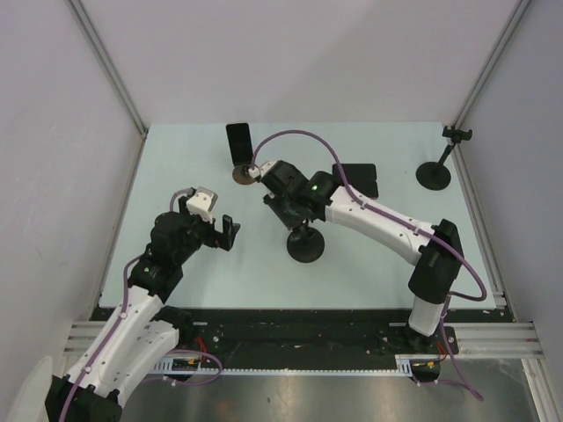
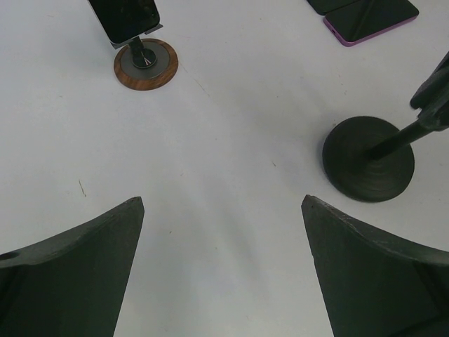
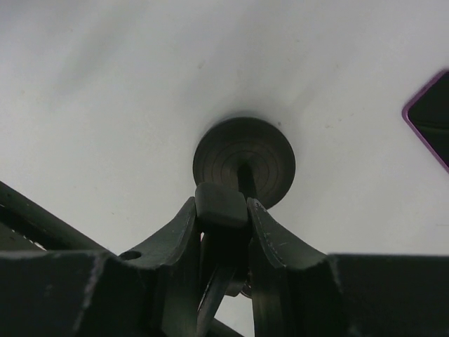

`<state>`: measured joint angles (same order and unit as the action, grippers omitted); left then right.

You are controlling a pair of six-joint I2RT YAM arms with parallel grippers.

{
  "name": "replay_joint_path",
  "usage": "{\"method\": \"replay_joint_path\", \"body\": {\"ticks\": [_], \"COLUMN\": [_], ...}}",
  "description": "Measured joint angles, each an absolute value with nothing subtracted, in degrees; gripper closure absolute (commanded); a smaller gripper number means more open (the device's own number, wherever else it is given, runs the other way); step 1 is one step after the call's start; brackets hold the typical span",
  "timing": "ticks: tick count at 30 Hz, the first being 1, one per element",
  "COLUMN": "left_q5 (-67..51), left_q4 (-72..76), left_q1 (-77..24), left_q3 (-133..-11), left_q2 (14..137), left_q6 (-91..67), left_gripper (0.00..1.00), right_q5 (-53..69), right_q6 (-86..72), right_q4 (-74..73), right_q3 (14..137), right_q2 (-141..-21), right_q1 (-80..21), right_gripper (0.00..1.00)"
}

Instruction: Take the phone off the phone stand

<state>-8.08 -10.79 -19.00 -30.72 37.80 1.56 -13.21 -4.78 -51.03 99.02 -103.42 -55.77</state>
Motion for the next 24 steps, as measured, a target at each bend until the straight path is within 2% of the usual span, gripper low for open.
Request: {"method": "replay_joint_path", "body": {"ticks": [6,16,24], "left_q5": [-8.1,-6.6,-4.7], "left_q4": [-10.8,-10.8,-10.8], "left_q1": [-19.1,-21.7,-26.3], "left_q3": [-30.7,-30.7,-30.1], "left_q2": [37.6,36.9,35.9], "left_q6": [1.6,2.1,3.2], "left_gripper": [0.0,0.0,0.0], "right_q5": [-9.5,-7.1,-5.4], "right_q6": [0.3,10.4,14.1], "right_q4": [-56.2,-56.8,-54.2], "right_q3": [97.8,92.4,91.7], "right_q2": [-98.2,-87.8,-89.3], "right_q1": [-44.8,-9.4,4.7], "right_gripper": [1.0,1.0,1.0]}}
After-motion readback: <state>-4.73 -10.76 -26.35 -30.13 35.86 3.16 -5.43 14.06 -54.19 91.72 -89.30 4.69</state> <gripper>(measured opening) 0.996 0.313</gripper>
